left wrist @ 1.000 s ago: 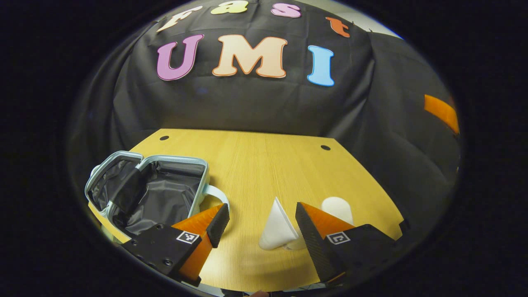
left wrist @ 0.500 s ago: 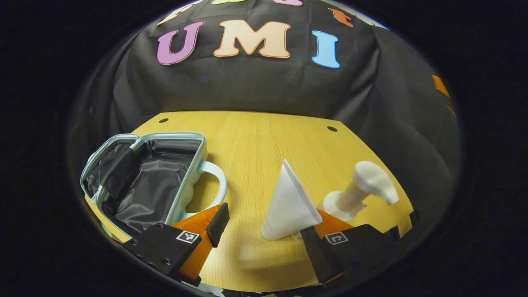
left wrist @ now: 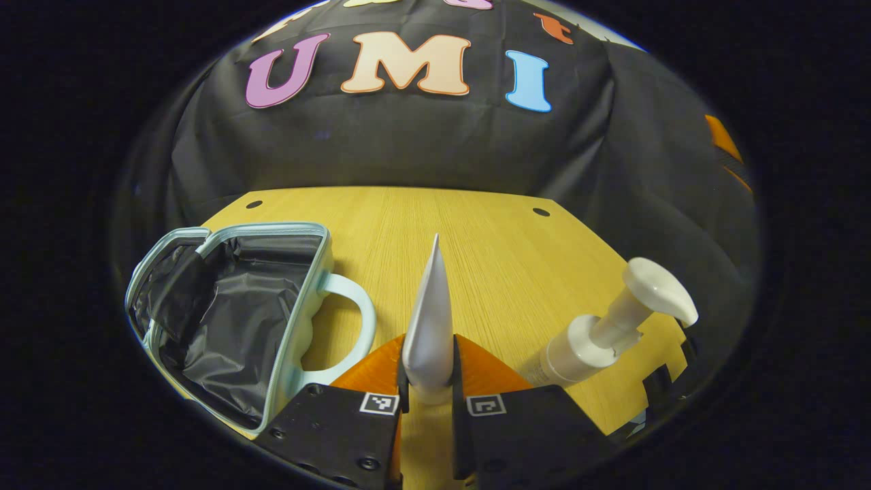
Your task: First open the suitcase, pack the skin care products into it, and then close the suitcase.
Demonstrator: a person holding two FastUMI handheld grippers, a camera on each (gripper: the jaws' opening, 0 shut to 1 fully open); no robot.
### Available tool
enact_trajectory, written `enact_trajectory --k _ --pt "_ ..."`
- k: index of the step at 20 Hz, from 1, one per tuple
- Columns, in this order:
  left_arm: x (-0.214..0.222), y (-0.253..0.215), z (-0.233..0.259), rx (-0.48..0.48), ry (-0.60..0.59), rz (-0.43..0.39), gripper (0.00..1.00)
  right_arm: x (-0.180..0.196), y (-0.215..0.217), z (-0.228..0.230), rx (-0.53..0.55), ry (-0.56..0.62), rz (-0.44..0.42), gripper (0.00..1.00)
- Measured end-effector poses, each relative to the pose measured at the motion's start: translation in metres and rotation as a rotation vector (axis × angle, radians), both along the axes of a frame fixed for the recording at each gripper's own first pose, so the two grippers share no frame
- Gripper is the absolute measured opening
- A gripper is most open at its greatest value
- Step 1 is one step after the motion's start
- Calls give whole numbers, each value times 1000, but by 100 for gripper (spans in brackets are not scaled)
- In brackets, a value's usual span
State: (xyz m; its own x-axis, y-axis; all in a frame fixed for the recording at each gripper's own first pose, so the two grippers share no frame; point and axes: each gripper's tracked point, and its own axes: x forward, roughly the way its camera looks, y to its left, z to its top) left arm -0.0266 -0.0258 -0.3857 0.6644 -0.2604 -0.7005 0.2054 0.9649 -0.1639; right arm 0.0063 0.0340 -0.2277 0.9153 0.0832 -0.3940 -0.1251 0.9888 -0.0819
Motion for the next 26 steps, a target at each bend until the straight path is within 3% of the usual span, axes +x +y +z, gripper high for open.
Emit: enact_trajectory --k 4,12,25,26 --pt "6 5 33 -20 -7 -57 19 3 32 -17 27 19 24 99" --pt "21 41 93 -2 -42 -36 19 -8 64 -92 75 140 32 99" --pt "5 82 104 48 3 7 18 -63 74 -226 29 385 92 100" --pt "5 86 102 58 10 7 19 -64 74 -226 43 393 88 92"
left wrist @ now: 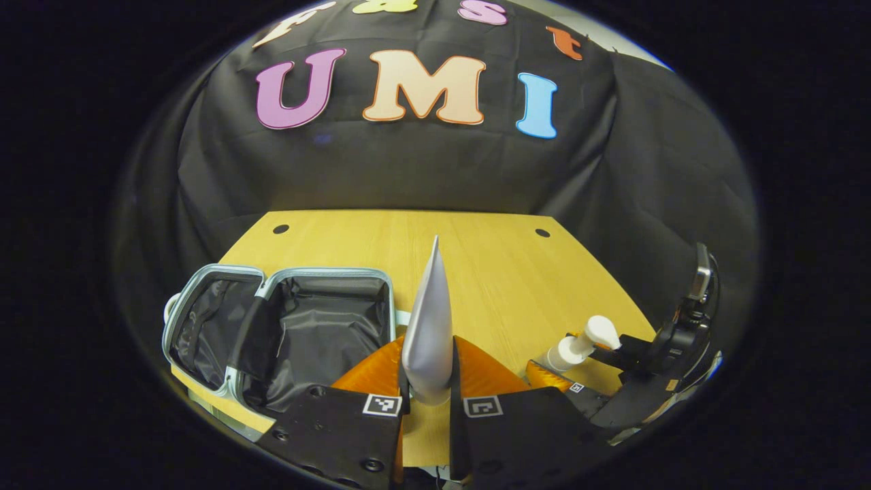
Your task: First open the suitcase, pack the skin care products into it, and then close the suitcase.
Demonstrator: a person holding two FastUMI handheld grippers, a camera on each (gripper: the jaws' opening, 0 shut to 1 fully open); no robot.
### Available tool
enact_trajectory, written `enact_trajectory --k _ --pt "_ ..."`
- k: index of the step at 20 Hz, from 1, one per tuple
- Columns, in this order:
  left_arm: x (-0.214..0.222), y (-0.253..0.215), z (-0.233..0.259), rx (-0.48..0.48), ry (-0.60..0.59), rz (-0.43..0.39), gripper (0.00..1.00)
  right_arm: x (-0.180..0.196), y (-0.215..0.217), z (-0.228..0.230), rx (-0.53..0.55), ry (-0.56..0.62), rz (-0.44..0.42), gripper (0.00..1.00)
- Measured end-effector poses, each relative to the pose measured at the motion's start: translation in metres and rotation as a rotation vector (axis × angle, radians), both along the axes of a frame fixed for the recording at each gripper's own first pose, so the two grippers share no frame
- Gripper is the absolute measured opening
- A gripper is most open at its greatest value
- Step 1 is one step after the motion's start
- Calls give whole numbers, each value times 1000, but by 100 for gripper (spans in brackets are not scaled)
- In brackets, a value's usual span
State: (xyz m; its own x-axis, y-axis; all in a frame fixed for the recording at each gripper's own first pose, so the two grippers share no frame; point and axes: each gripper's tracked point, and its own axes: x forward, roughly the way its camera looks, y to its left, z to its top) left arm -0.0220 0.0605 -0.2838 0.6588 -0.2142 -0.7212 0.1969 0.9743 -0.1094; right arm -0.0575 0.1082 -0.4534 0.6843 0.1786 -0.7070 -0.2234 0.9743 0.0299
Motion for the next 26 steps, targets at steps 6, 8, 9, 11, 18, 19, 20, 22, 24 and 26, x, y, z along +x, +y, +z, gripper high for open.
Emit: enact_trajectory --k 6,8,9,11,18,19,20,22,24,26 --pt "8 50 -9 64 28 56 18 15 26 27 56 17 39 58" --pt "11 76 -19 109 63 75 19 28 47 52 97 -16 58 58" --pt "10 90 -27 132 88 80 19 32 58 63 114 -25 69 59" --pt "9 116 -43 177 156 87 19 39 82 79 155 -40 91 59" --pt "9 151 -96 187 316 84 19 49 135 122 230 -56 112 59" --pt "9 152 -103 185 334 78 19 49 141 125 242 -48 110 59" --pt "10 153 -109 180 349 72 19 50 147 126 253 -39 105 59" --pt "23 155 -110 173 317 54 19 52 157 128 272 -17 85 59" --pt "29 157 -114 144 308 42 19 54 166 127 287 10 64 59" --pt "38 159 -119 111 301 44 19 53 174 121 283 30 48 59"
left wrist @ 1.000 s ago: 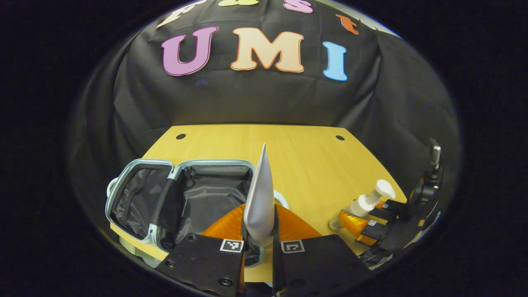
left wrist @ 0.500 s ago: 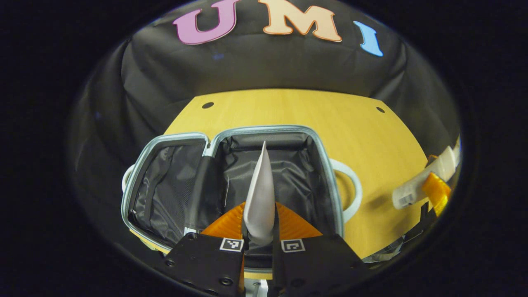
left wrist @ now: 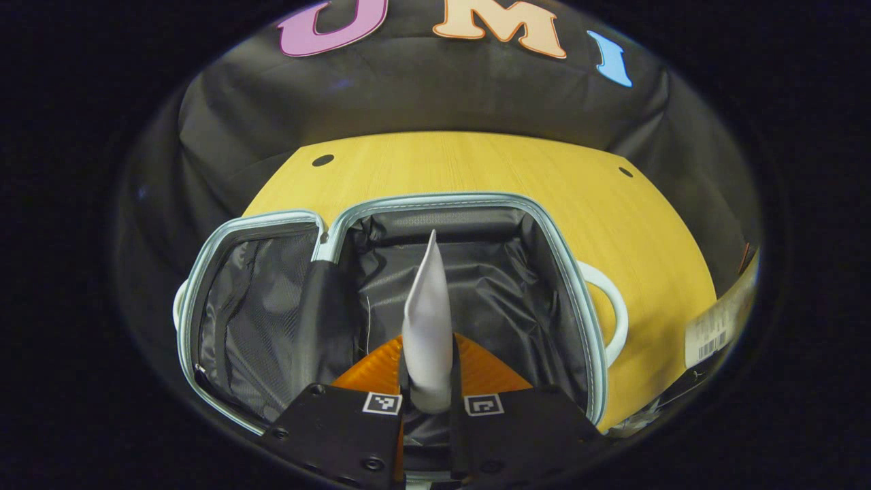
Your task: First open the suitcase, pack the skin care products into it, and then close the suitcase.
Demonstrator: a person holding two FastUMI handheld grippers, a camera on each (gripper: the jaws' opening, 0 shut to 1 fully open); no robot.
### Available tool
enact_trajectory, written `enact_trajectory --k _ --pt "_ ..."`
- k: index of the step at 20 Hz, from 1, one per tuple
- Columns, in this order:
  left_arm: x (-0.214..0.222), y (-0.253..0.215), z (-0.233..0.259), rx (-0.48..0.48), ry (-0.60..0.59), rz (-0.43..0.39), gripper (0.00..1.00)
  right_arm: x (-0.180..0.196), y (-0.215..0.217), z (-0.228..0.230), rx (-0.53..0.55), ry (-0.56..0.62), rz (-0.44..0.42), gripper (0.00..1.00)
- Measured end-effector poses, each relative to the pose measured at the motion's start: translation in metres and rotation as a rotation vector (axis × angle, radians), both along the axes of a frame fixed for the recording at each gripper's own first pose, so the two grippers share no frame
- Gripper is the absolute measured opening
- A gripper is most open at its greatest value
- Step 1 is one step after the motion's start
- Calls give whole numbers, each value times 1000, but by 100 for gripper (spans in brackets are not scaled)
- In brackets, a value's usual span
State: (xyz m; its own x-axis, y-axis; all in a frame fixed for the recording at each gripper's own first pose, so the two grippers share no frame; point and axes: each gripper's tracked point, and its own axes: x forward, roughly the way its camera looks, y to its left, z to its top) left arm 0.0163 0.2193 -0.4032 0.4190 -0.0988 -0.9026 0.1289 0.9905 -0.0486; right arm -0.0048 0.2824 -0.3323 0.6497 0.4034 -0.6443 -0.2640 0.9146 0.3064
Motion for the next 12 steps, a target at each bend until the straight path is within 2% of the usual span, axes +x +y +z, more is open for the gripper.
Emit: enact_trajectory --k 5,6,8,10,11,12 --pt "3 -1 -25 -94 54 -13 30 7 42 -10 2 33 -3 59" --pt "8 -3 -24 -125 21 -18 32 5 50 -16 6 46 -2 57" --pt "11 -4 -10 -164 -33 -50 34 2 61 -30 5 87 -1 59" --pt "14 2 7 -173 -106 -70 48 -1 72 -48 -1 140 7 59" --pt "16 8 11 -171 -135 -70 60 -3 77 -58 -6 168 15 57" --pt "18 15 17 -170 -158 -62 62 -6 83 -67 -11 197 27 59"
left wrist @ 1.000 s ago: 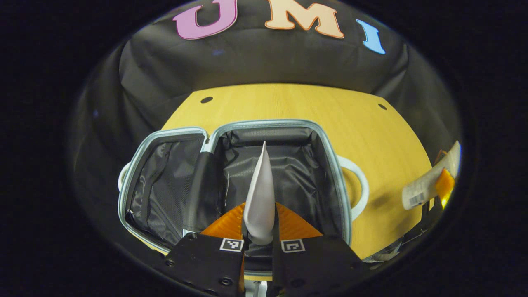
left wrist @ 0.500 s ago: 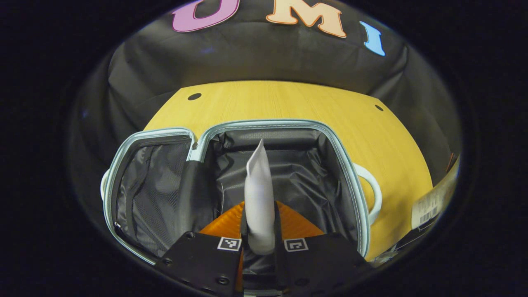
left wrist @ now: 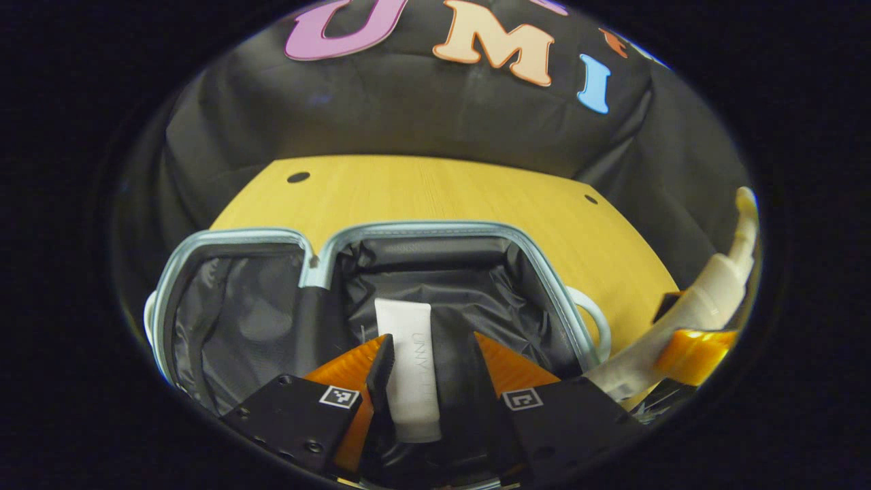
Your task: First open the suitcase, pack the skin care products into it, and then close the suitcase.
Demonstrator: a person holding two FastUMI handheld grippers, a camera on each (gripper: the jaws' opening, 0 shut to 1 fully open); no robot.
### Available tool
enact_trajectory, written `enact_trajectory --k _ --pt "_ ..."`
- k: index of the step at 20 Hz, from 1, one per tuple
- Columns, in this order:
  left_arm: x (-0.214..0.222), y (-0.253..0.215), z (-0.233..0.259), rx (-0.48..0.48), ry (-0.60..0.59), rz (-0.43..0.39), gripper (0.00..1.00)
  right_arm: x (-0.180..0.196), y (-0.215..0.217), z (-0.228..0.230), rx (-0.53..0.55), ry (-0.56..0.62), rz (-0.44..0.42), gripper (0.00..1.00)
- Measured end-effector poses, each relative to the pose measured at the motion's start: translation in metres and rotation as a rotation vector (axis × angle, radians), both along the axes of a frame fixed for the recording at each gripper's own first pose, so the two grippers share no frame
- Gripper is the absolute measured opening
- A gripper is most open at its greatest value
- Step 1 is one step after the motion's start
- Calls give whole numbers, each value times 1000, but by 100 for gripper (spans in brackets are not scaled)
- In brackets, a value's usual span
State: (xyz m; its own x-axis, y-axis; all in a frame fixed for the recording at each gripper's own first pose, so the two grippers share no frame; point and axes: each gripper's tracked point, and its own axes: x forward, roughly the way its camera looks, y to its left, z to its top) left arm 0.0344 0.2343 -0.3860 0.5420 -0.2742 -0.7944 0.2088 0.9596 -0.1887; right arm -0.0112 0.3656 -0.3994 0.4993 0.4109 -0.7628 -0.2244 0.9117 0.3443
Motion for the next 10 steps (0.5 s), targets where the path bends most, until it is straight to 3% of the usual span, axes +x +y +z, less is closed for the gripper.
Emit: enact_trajectory --k 5,6,7,9,10 --pt "6 53 31 -15 -55 109 65 -11 24 -47 -34 121 51 57" --pt "11 70 42 -6 -90 145 70 -12 27 -55 -38 141 52 57" --pt "16 84 50 -1 -116 175 65 -14 32 -63 -39 160 51 57" --pt "21 124 66 34 -153 243 70 -13 42 -79 -36 203 43 57" --pt "24 140 73 46 -170 270 65 -10 46 -85 -28 219 33 59"
